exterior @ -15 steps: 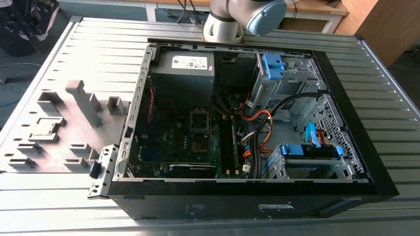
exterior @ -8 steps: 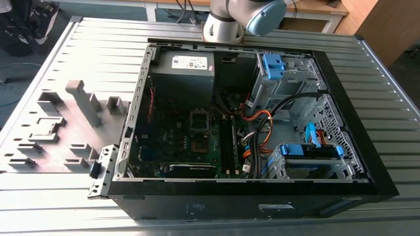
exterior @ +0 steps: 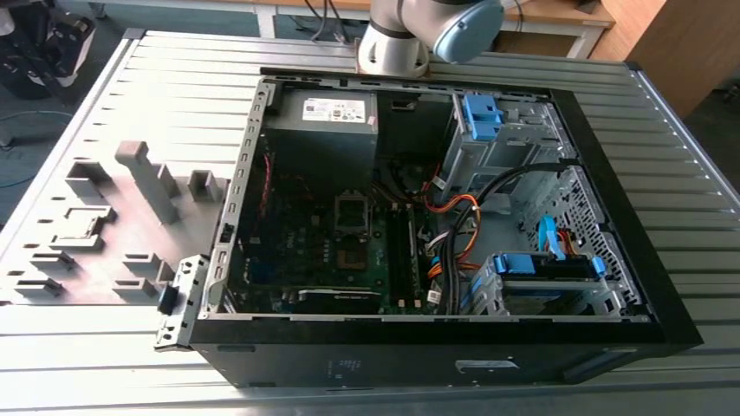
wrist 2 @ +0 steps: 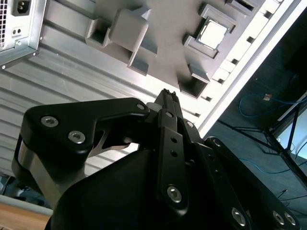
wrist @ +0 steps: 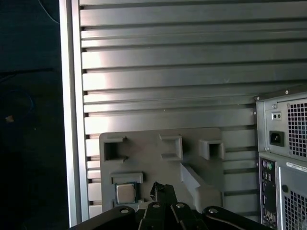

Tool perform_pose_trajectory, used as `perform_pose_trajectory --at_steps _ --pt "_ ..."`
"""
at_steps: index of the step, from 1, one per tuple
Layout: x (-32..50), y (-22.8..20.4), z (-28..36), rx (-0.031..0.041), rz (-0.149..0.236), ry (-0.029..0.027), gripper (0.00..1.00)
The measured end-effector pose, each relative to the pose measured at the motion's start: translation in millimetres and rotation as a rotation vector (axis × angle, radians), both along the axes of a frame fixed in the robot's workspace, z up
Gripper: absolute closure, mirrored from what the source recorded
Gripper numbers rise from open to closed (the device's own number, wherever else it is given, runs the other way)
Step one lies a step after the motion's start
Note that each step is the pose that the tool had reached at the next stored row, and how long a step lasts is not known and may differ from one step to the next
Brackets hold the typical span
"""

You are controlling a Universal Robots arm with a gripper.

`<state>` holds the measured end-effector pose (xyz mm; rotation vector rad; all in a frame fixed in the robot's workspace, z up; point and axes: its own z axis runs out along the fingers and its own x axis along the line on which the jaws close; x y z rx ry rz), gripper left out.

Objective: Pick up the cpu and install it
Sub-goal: 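Reach for the cpu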

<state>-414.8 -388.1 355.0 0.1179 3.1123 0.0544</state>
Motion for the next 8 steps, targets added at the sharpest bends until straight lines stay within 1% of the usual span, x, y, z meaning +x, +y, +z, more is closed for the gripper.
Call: perform_pose_trajectory --at_steps 8 --pt "-12.3 -2.7 -10.5 -0.0001 0.0 0.0001 0.89"
